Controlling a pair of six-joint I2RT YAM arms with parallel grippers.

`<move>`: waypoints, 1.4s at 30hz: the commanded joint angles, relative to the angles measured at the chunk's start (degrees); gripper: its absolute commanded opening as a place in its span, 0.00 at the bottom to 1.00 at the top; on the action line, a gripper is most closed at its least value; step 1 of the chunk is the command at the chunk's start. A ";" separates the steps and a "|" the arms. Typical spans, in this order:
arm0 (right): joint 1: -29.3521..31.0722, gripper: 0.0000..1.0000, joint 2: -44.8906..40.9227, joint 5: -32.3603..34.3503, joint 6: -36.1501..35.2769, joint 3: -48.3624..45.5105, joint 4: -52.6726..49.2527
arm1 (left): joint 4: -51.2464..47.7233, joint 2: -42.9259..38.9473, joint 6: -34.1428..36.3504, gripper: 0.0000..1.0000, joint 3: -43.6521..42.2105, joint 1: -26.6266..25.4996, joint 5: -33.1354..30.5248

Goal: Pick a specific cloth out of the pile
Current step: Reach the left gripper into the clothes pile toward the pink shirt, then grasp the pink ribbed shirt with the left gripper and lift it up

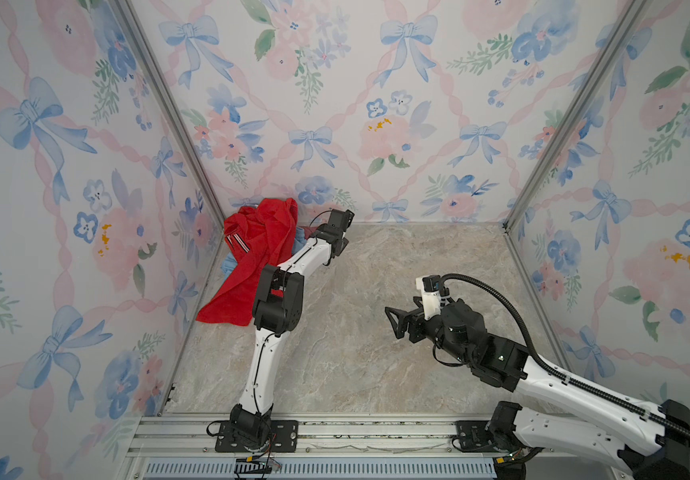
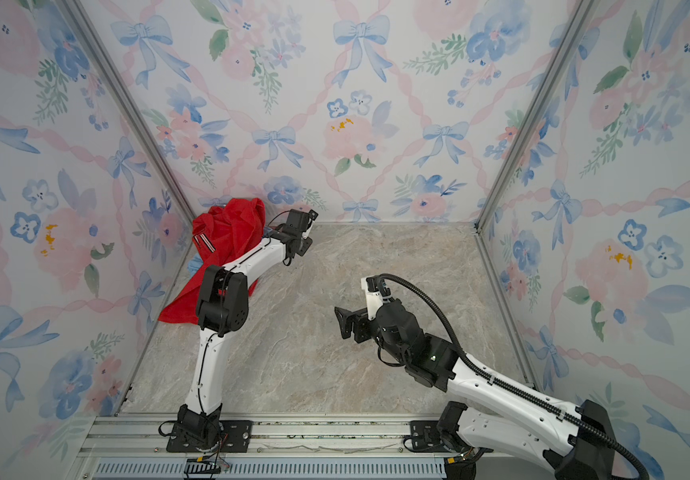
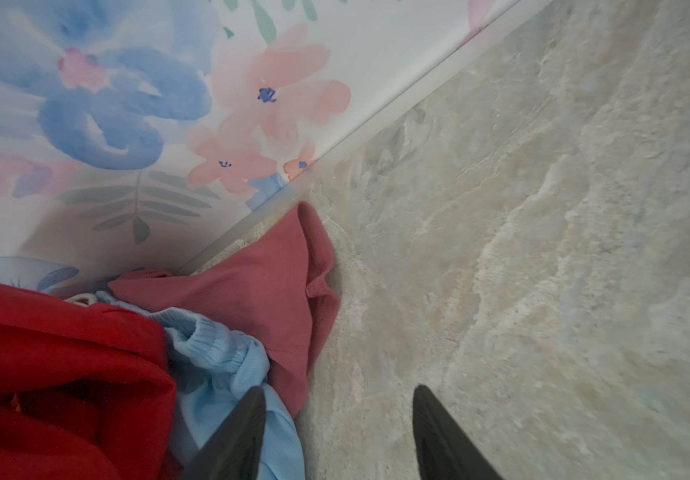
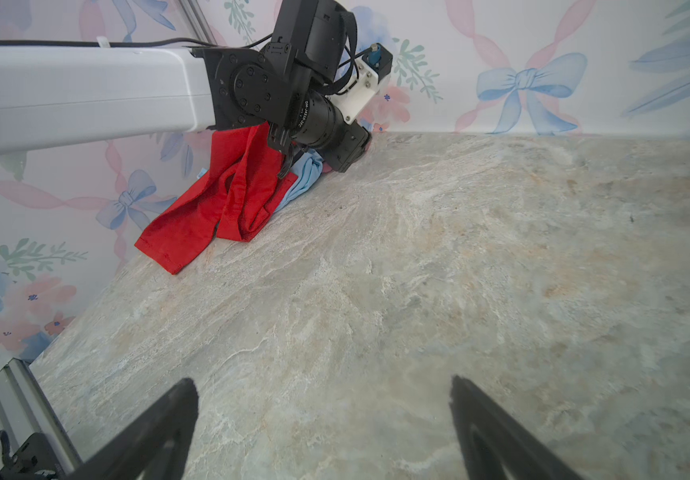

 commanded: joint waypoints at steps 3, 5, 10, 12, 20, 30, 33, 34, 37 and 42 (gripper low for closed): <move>0.45 0.97 -0.71 1.21 -2.18 1.72 -3.44 | -3.06 6.75 1.18 0.52 5.89 1.57 1.92; 0.40 0.97 -0.63 0.52 -2.68 1.81 -4.03 | -3.06 9.57 1.29 0.50 9.03 2.22 2.69; 0.53 0.97 -1.24 0.36 -2.71 1.23 -5.20 | -3.08 15.26 0.58 0.50 16.26 3.07 3.23; 0.54 0.97 -1.74 0.34 -2.53 0.98 -5.71 | -3.06 16.88 0.91 0.50 18.28 3.16 3.14; 0.54 0.97 -5.93 1.08 -2.35 -1.45 -7.89 | -3.29 19.25 0.29 0.51 19.30 5.22 2.43; 0.54 0.97 -7.48 2.34 -1.54 -1.15 -11.14 | -3.23 20.40 7.13 0.50 17.72 6.20 2.70; 0.63 0.97 -8.51 2.37 -0.69 -1.79 -11.62 | -3.24 19.96 9.73 0.43 16.62 6.73 5.78; 0.58 0.97 -9.02 2.46 -0.44 -2.13 -11.70 | -3.21 19.87 10.33 0.36 16.47 6.94 6.35; 0.63 0.97 -10.40 2.82 0.20 -2.76 -12.38 | -3.23 19.18 10.85 0.01 15.81 7.71 8.28; 0.72 0.97 -12.17 3.15 0.26 -3.37 -13.27 | -3.14 16.61 8.55 0.00 14.43 8.71 10.04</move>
